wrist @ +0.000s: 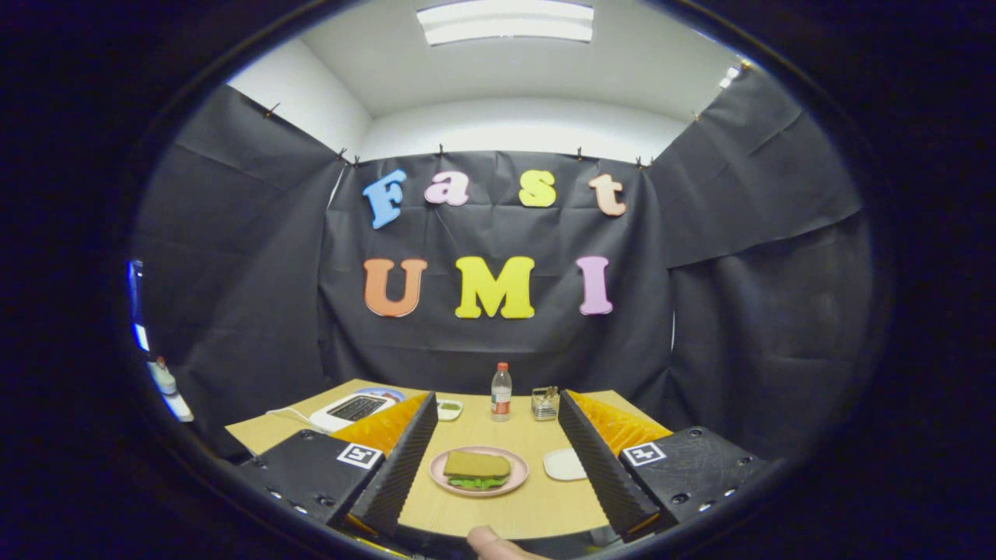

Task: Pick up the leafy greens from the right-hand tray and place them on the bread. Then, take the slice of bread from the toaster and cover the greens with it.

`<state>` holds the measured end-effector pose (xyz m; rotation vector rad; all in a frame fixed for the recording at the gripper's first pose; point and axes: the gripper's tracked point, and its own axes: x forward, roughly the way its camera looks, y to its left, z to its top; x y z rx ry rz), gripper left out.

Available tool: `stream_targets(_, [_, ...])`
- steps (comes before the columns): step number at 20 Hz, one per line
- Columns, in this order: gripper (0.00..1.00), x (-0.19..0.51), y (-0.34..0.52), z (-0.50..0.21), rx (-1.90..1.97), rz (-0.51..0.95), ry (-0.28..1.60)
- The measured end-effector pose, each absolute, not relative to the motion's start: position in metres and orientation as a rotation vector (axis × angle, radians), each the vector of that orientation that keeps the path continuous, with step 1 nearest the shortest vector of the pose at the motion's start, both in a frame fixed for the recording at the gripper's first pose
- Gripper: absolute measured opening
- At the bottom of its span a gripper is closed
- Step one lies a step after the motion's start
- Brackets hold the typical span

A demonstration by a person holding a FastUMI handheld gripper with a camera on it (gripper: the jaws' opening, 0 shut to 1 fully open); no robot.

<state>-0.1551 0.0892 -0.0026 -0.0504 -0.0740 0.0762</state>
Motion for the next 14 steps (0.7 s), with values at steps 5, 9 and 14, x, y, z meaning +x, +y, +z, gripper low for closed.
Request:
stream_targets(5, [0.96, -0.196, 0.077, -0.007, -0.032, 0.043, -0.073])
stream_targets(9, [0.96, -0.204, 0.074, -0.016, -0.06, 0.05, -0.064])
stream_targets(14, [0.96, -0.197, 0.071, -0.026, -0.059, 0.056, -0.044])
